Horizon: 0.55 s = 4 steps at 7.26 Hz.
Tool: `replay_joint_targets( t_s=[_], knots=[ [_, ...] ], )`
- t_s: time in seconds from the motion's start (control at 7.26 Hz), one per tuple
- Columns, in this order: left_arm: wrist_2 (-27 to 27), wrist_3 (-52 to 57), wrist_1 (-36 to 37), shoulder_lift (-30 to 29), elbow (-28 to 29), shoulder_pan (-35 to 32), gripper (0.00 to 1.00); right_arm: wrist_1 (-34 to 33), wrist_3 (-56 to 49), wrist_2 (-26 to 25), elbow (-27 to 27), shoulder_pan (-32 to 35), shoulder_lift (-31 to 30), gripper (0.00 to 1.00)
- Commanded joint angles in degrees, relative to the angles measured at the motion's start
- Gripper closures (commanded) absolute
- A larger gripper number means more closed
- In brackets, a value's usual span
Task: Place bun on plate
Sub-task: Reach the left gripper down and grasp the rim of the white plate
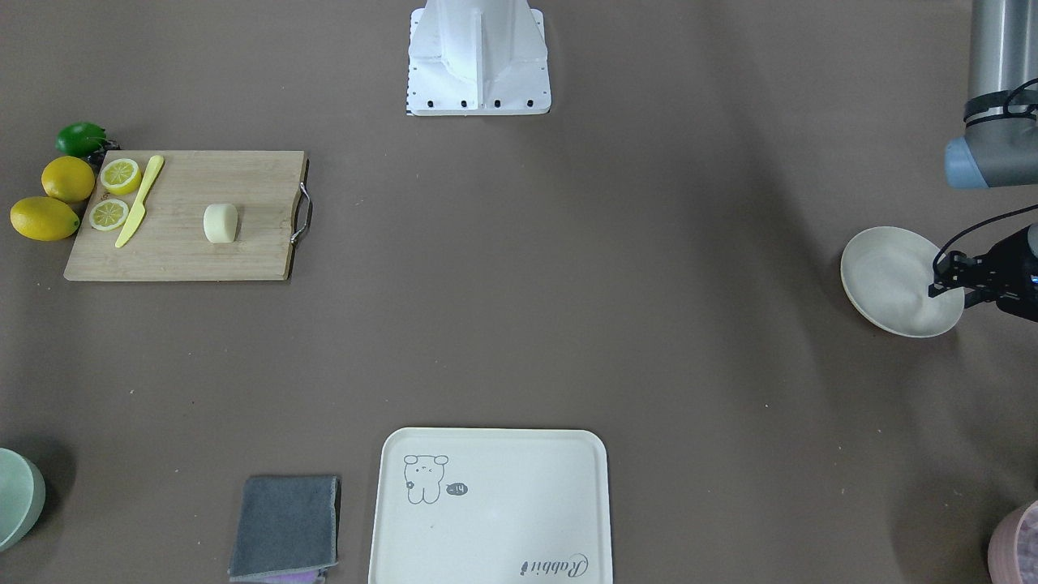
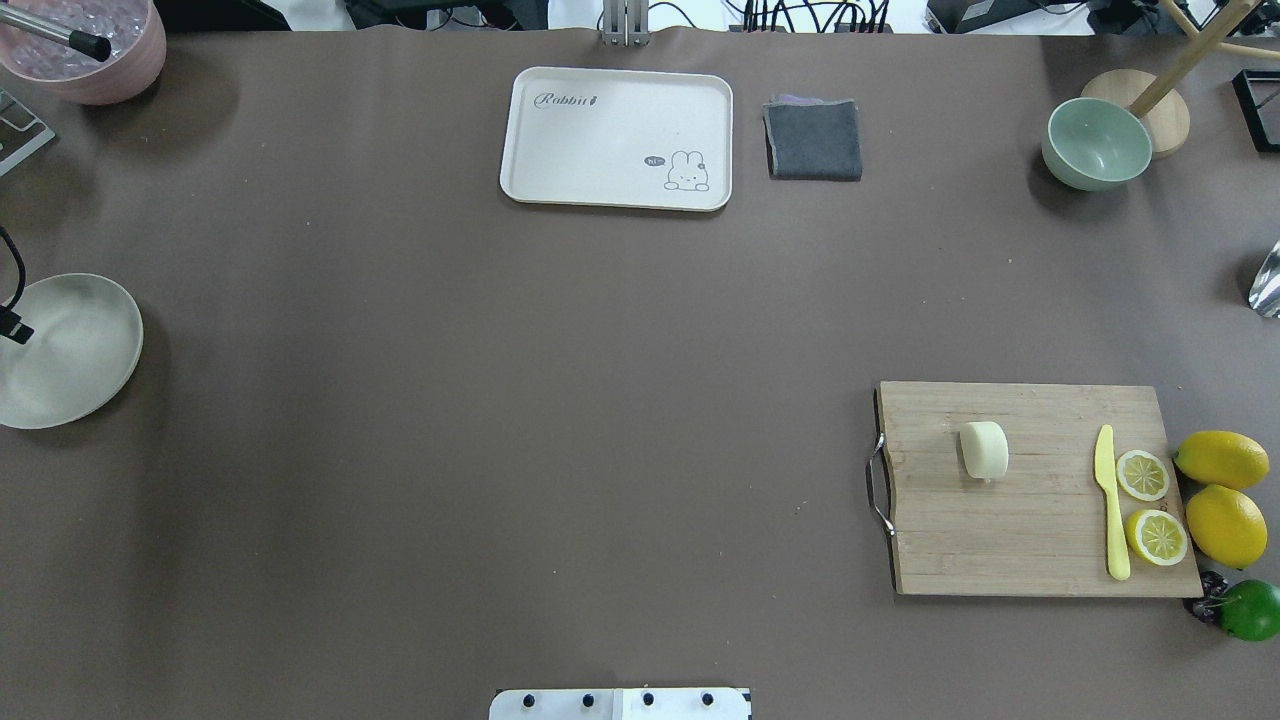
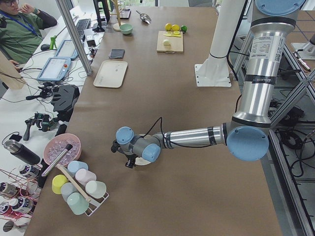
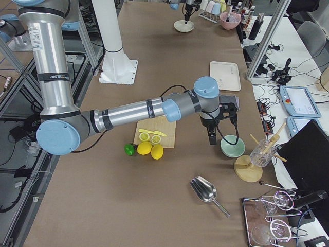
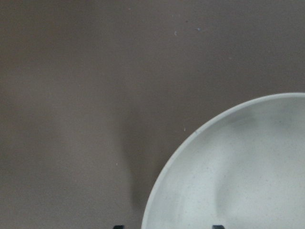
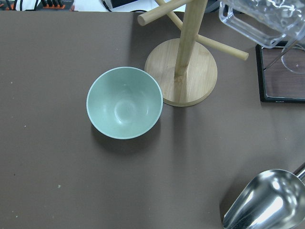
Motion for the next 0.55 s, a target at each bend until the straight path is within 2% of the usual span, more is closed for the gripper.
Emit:
replay_joint_targets(
  t_s=[0.0, 0.41],
  knots=[
    [-0.1, 0.0, 0.0, -0.1, 0.1, 0.1, 1.00, 0.0, 0.0, -0.1, 0.0, 0.0, -0.1, 0.00],
    [0.0, -0.1, 0.1, -0.4, 0.0, 0.1, 1.00, 0.1, 0.0, -0.1, 0.0, 0.0, 0.3, 0.00]
  ],
)
